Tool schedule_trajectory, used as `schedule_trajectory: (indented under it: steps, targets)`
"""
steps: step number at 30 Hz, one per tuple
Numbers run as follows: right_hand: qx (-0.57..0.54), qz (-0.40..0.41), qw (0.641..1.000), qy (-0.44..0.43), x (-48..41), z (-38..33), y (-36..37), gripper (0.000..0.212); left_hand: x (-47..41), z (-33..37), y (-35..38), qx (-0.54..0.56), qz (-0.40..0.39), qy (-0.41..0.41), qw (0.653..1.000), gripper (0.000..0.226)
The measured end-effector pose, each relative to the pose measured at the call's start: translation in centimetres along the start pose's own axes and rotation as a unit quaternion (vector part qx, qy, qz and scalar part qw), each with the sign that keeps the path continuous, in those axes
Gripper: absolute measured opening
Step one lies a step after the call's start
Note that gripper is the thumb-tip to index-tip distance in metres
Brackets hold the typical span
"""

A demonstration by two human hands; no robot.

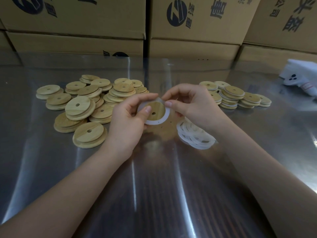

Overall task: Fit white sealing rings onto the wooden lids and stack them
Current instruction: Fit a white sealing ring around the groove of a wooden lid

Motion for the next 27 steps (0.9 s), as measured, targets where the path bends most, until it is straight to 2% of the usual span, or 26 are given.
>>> schedule_trajectory:
  steps: [8,12,18,21,24,27]
  targets:
    - [-0.057,-0.020,0.998,0.008,0.2,0.1,0.9,0.024,-0.1,-0.9,-0.7,0.056,0.033,-0.061,0.996,0.029]
    - [-0.081,-0.006,0.996,0.033,0.2,0.3,1.0,0.021,0.0,-1.0,-0.8,0.082,0.042,-0.080,0.993,0.026]
    - [-0.099,0.010,0.995,0.029,0.2,0.4,1.3,0.014,-0.1,-1.4,-0.6,0.109,0.027,-0.112,0.987,0.033]
    - [-0.092,-0.003,0.996,0.011,0.3,0.0,1.5,0.018,-0.1,-1.8,-0.5,0.095,0.012,-0.129,0.987,0.028]
    - [-0.083,-0.009,0.997,0.000,0.2,-0.1,1.5,0.023,-0.4,-1.3,-0.9,0.055,0.009,-0.095,0.994,0.024]
    - [-0.023,-0.007,1.000,-0.019,0.2,-0.4,1.5,0.029,-0.5,-0.6,-1.1,-0.018,0.005,-0.040,0.999,0.026]
Point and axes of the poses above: each hand's wrist, its own x-axis away from the middle knuckle, its own y-axis out of the palm, z = x × y, the point moved 8 cm from there along -x, towards the middle knuckle, and after that the axes turned 6 degrees about y, right-handed, at the moved point
